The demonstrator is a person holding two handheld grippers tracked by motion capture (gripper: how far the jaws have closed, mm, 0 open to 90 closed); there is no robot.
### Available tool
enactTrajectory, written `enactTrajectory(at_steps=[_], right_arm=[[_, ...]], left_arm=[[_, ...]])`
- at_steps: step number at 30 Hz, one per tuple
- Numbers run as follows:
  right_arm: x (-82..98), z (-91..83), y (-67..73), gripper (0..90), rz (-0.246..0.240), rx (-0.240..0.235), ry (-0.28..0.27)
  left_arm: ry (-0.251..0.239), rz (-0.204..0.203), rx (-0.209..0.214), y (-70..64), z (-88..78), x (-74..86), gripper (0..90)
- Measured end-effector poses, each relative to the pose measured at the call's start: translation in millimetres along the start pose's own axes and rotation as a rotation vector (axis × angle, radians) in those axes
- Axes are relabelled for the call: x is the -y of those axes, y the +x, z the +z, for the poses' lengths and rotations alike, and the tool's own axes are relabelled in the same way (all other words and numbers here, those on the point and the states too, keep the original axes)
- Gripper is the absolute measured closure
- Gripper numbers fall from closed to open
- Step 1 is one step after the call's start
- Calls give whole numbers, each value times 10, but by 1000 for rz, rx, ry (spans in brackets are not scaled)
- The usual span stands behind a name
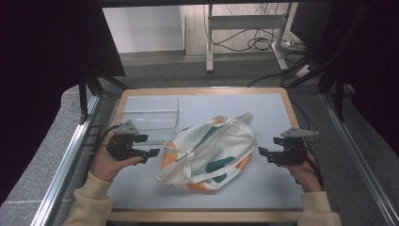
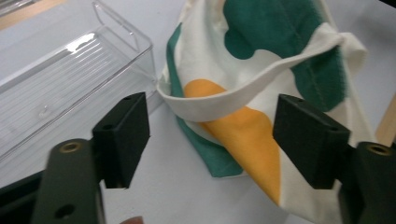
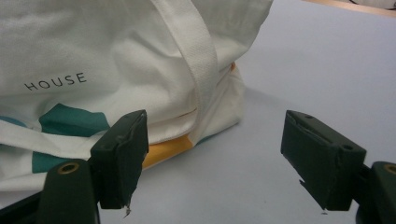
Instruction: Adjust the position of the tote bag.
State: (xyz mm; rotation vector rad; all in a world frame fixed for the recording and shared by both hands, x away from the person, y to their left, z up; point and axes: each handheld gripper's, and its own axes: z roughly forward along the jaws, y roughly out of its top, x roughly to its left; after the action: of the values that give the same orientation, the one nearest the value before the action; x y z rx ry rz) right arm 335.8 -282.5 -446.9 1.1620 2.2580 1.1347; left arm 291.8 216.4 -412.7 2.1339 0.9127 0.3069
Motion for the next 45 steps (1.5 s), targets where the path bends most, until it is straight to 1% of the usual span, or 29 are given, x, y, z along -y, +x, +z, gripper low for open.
enactTrajectory(at_steps=[1,2,3,4,6,7,9,11,12,14,16,17,18,21,23,25,27,30,31,32,33,34,35,36,37,39,45], right_arm=[[-2,-8,0,234,0,1,0],[-3,-16,2,233,-1,4,-5],[-3,-16,2,233,-1,4,-5],[-7,-24,7,233,-3,6,-5],[-12,-31,10,232,-2,4,-9],[-32,-49,29,232,-1,-6,-22],[-42,-53,36,232,-9,-6,-24],[-49,-41,54,232,-21,3,-17],[-44,-27,59,231,-24,5,-12],[-33,-5,64,231,-26,10,2],[-27,13,68,230,-25,12,12],[-24,21,70,230,-25,14,14],[-22,26,71,230,-26,14,18],[-15,38,71,228,-29,17,22],[-14,40,68,228,-29,20,26],[-13,39,64,228,-29,24,27],[-10,41,60,228,-26,26,24],[-6,46,60,228,-25,31,28],[-5,47,63,228,-25,33,30],[-5,47,64,227,-28,34,32],[-5,47,64,227,-28,34,32],[-6,49,64,227,-29,34,33],[-5,51,60,226,-30,32,33],[-5,51,60,226,-30,32,33],[-5,50,57,226,-30,32,32],[-2,45,49,226,-25,36,30],[-14,26,52,243,-32,28,23]], left_arm=[[1,8,0,-27,-10,-12,294],[-2,17,10,-76,-28,-35,299],[-2,17,10,-76,-28,-35,299],[-3,16,26,-113,-32,-50,300],[1,20,32,-129,-24,-53,300],[7,26,37,-143,-9,-54,298],[21,31,45,-161,34,-53,297],[35,45,56,-185,88,-53,299],[37,45,62,-201,96,-51,299],[41,49,68,-216,98,-53,299],[40,63,80,-251,92,-58,298],[38,70,90,-294,76,-65,298],[38,70,90,-294,76,-65,298],[36,81,121,-355,75,-72,299],[48,84,140,-408,93,-67,300],[56,89,148,-466,119,-59,302],[73,94,159,-507,151,-50,311],[114,108,170,-553,236,-32,358],[130,118,172,-565,267,-24,401],[142,125,173,-577,296,-17,499],[154,128,171,-581,322,-10,499],[164,128,172,-581,344,-5,545],[170,127,178,-578,359,1,651],[176,123,191,-574,368,5,651],[179,120,201,-569,373,8,714],[183,110,205,-556,375,11,801],[176,109,207,-542,380,20,809]])
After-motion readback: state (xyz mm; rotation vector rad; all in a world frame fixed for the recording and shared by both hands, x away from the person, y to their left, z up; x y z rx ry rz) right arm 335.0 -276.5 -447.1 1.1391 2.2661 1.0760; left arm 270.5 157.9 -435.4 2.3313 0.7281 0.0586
